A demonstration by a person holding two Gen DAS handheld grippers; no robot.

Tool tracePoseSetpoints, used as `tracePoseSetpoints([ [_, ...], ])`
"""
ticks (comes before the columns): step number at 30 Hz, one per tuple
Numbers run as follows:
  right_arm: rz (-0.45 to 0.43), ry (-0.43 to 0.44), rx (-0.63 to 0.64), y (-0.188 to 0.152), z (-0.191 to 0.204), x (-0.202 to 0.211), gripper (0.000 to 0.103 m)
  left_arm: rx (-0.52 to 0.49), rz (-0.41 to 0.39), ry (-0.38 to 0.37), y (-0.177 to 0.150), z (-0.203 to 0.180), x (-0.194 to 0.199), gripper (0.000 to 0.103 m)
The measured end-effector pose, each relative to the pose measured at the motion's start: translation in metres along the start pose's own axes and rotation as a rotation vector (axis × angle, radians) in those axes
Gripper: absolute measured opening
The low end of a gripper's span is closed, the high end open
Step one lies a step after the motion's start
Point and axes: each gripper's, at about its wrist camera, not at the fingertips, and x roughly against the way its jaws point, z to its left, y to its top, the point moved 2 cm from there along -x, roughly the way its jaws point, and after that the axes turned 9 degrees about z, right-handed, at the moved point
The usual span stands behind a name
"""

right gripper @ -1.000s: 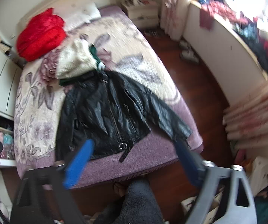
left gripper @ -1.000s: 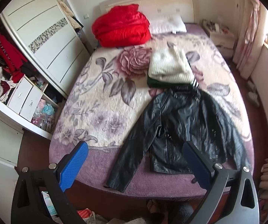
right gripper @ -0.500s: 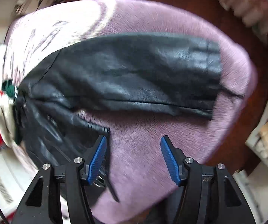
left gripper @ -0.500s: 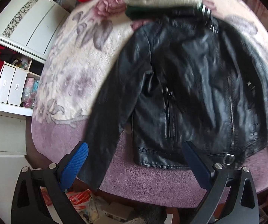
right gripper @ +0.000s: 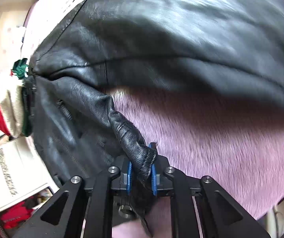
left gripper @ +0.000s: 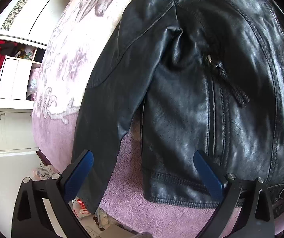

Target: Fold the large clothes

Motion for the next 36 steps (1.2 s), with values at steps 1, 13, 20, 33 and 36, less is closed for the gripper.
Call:
tracePoseSetpoints([
  [1,0.002,-0.009,0.014,-0.009,0.002,0.004,0.013,-0.011,0.001,0.005,-0.002,0.000,-0.001,0.103],
  [13,-0.165,0.133,-0.309,-0.007,-0.050,0.063,0.066,-0.184,-0.088,-0.002,-0.008,-0.036,0.026,0.103],
  [20,-0.434,0.182,-0.514,0.016,-0.081,0.094,0.010,-0.237,-0.128,-0.060,0.003,-0.083,0.048,0.103],
  [33,-0.567,0.551,-0.557,0.044,-0.115,0.115,0.008,-0.300,-0.174,-0.052,0.010,-0.117,0.054,0.103],
  [36,-0.549,0.567,-0.532,0.057,-0.139,0.124,0.015,-0.294,-0.176,-0.048,0.019,-0.128,0.059,0.103],
])
